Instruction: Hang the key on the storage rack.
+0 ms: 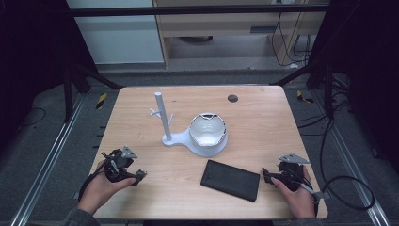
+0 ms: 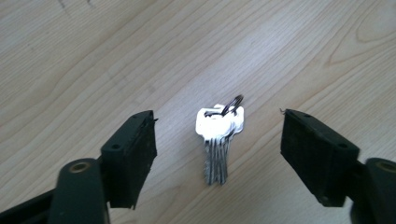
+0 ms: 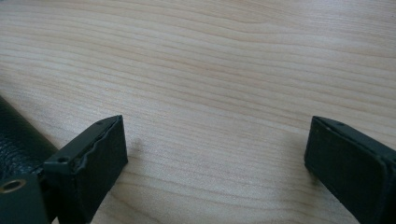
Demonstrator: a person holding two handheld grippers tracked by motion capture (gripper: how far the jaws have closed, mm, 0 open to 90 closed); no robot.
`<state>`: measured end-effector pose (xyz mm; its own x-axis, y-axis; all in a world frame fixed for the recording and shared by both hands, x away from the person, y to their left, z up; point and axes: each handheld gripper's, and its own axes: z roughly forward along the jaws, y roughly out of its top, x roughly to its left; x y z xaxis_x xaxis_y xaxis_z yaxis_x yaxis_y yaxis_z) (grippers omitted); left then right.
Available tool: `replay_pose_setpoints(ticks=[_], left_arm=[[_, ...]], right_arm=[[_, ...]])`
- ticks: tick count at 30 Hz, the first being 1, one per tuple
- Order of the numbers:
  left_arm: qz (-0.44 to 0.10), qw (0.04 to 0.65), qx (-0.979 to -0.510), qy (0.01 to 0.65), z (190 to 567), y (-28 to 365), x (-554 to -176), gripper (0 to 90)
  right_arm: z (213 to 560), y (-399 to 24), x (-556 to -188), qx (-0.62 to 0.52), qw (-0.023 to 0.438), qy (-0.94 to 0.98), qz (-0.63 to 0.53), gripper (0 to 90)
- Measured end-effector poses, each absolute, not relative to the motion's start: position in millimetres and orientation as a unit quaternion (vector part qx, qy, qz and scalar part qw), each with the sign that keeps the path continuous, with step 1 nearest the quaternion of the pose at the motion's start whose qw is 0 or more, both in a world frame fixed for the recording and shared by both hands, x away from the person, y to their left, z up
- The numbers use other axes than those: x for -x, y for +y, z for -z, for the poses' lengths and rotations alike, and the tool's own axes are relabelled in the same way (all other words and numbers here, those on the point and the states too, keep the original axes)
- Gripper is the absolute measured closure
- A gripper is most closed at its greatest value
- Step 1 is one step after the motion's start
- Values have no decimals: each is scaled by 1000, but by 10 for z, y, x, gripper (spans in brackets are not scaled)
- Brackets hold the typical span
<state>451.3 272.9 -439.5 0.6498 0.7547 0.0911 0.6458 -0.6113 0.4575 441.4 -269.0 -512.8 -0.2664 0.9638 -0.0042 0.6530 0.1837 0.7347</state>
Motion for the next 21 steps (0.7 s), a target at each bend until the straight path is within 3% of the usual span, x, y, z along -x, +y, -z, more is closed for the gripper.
replay_pose_setpoints(ticks=[9, 21], left_arm=[[-125, 160, -905, 373, 4453, 2797, -4510, 282], [-117, 135, -912, 370, 4505, 2770, -4511, 461]], right_arm=[[5128, -2678, -4405, -554, 244, 729, -318, 60], [5127, -2668, -4403, -555, 242, 729, -319, 55]])
